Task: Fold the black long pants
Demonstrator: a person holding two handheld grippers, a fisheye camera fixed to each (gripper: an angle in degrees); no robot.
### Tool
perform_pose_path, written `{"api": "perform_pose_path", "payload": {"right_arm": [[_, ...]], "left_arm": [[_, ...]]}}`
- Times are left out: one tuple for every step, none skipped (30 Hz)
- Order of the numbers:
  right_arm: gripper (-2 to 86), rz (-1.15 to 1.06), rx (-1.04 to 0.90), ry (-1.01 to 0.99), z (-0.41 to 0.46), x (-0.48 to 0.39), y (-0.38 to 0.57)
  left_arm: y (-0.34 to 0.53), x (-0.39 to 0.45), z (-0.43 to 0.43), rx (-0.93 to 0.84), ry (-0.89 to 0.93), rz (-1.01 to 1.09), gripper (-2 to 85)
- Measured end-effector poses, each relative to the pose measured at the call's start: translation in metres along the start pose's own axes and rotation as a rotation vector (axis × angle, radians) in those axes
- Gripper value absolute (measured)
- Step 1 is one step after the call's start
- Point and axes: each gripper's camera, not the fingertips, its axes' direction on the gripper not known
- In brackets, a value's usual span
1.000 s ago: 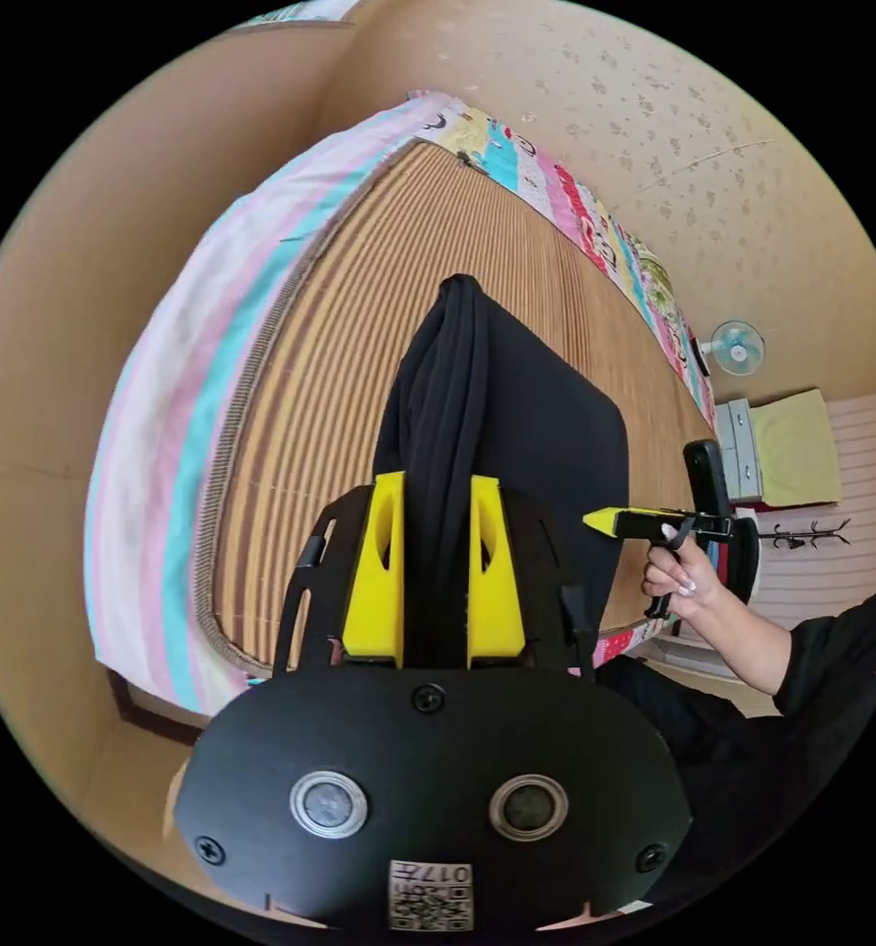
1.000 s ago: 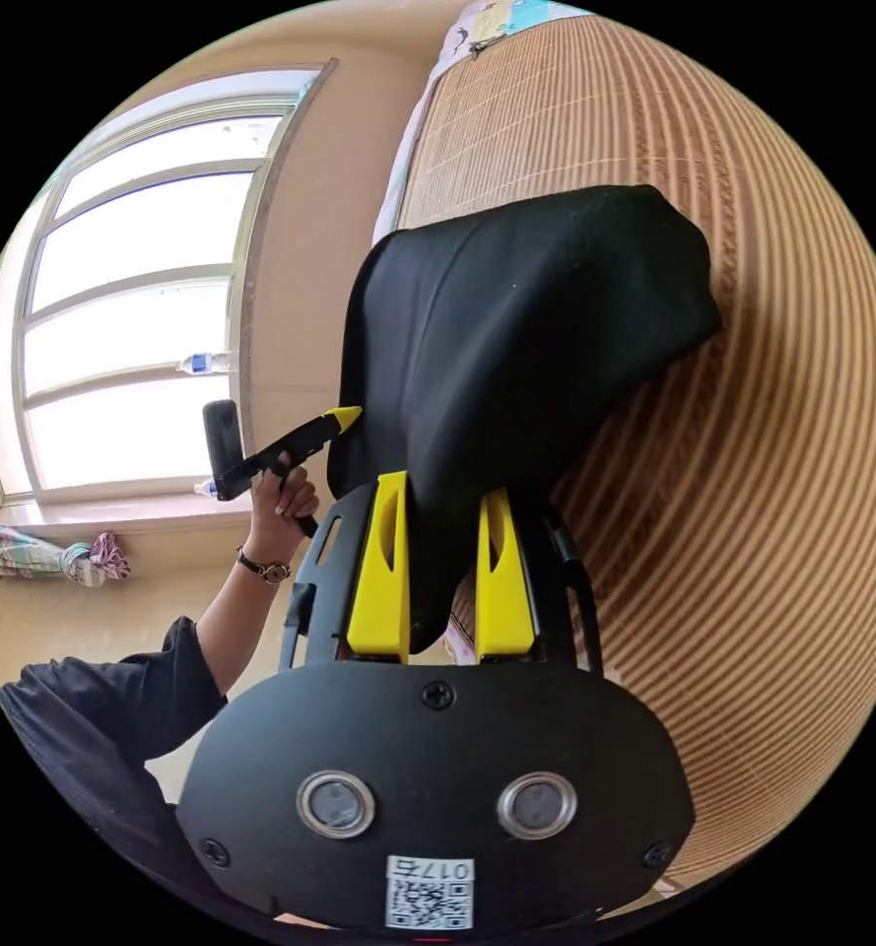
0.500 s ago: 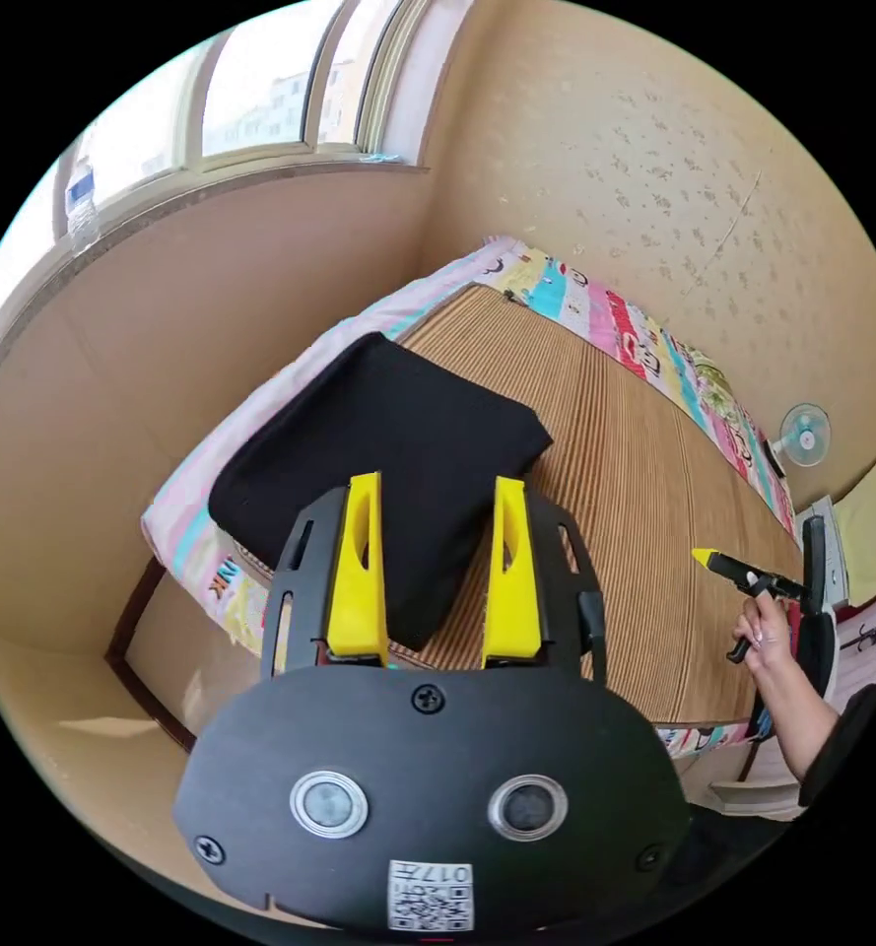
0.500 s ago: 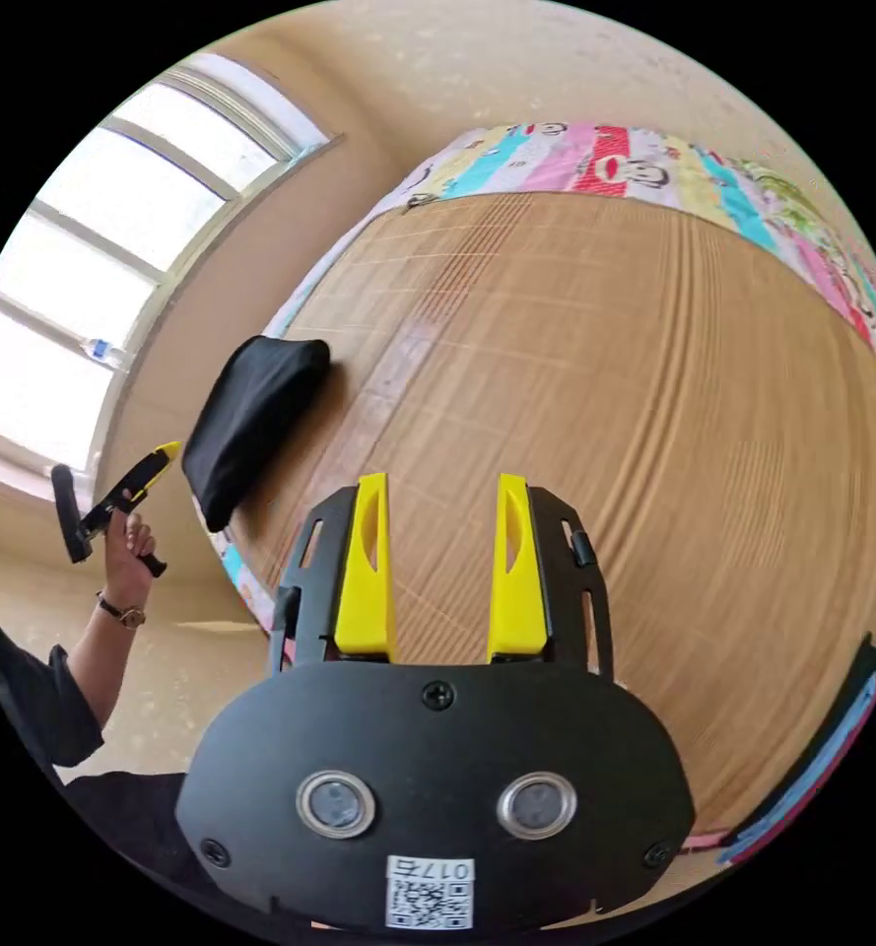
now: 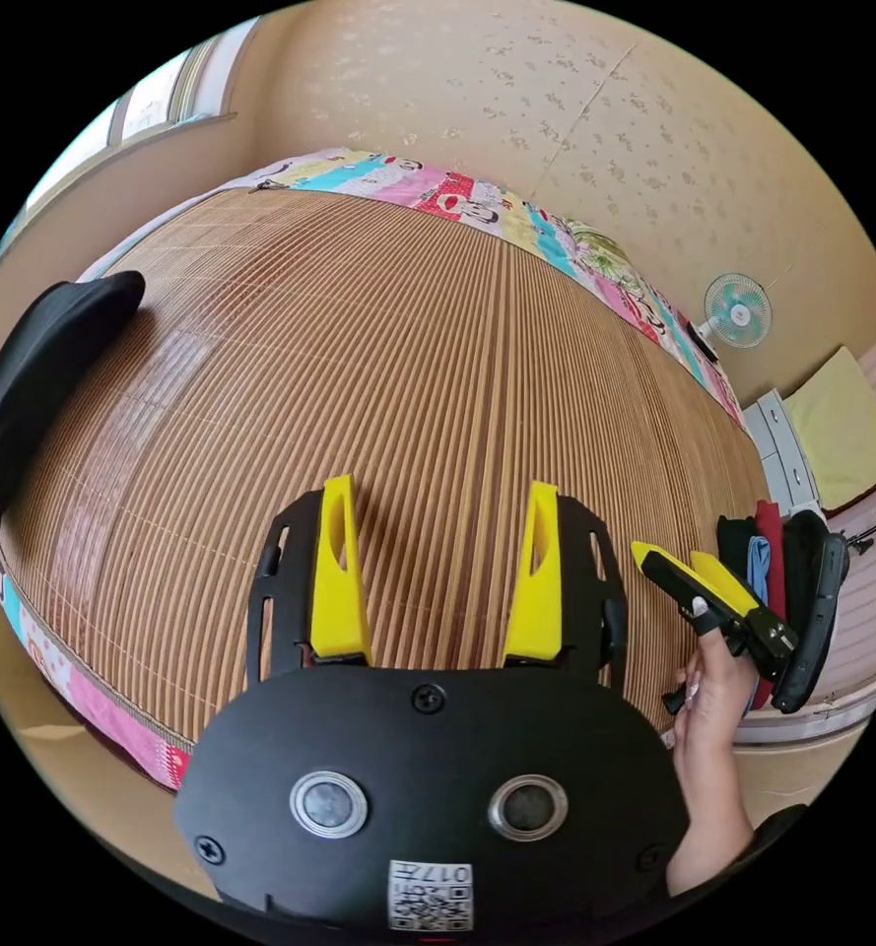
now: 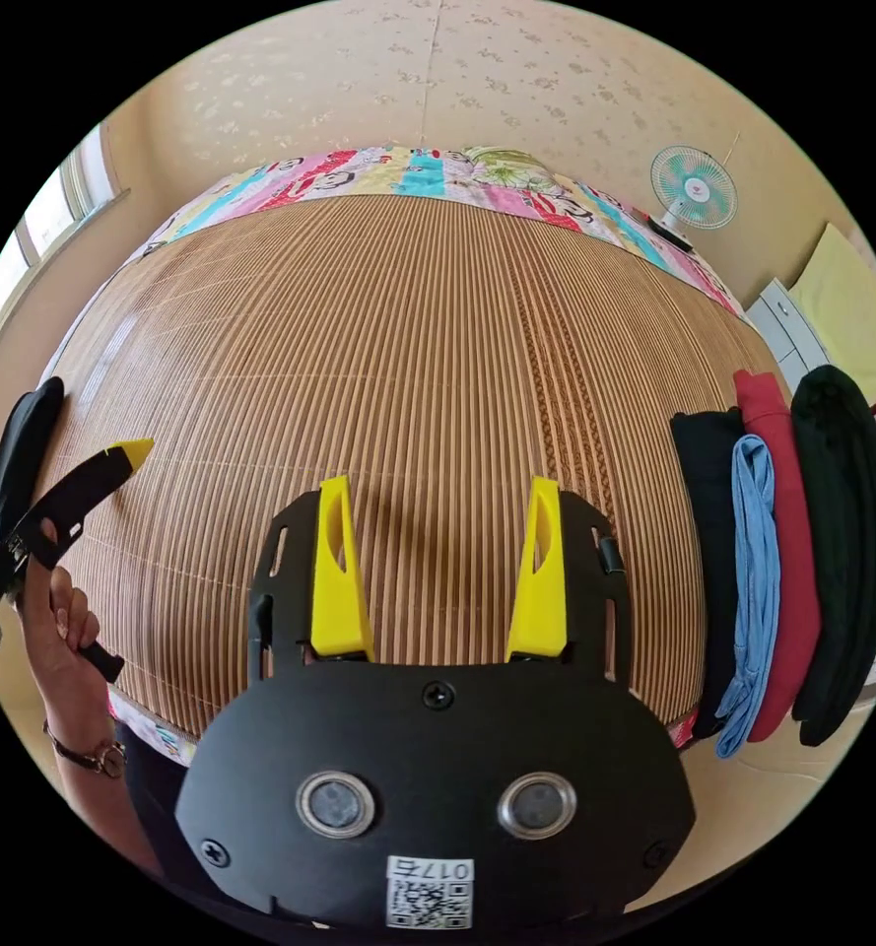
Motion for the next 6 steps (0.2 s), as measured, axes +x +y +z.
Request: {"api": "perform_pose_path", "payload": {"right_arm": [[25.7, 0.011, -0.016, -0.006, 0.006, 0.002, 0.006], [26.8, 0.029, -0.021, -0.017, 0.01, 0.005, 0.011], [27.2, 0.038, -0.015, -0.021, 0.01, 0.007, 0.014], [27.7, 0.051, 0.0, -0.024, 0.009, 0.008, 0.021], [28.1, 0.061, 0.008, -0.025, 0.01, 0.008, 0.027], [28.4, 0.063, 0.008, -0.028, 0.011, 0.008, 0.029]], "left_arm": [[0.004, 0.003, 0.004, 0.013, -0.001, 0.016, 25.9], [0.011, 0.01, 0.01, 0.023, -0.035, 0.044, 27.3], [0.017, 0.015, 0.017, 0.019, -0.073, 0.064, 28.1], [0.021, 0.017, 0.021, 0.02, -0.083, 0.075, 28.4], [0.028, 0.019, 0.028, 0.026, -0.1, 0.088, 29.0], [0.035, 0.02, 0.035, 0.031, -0.127, 0.097, 29.2]]}}
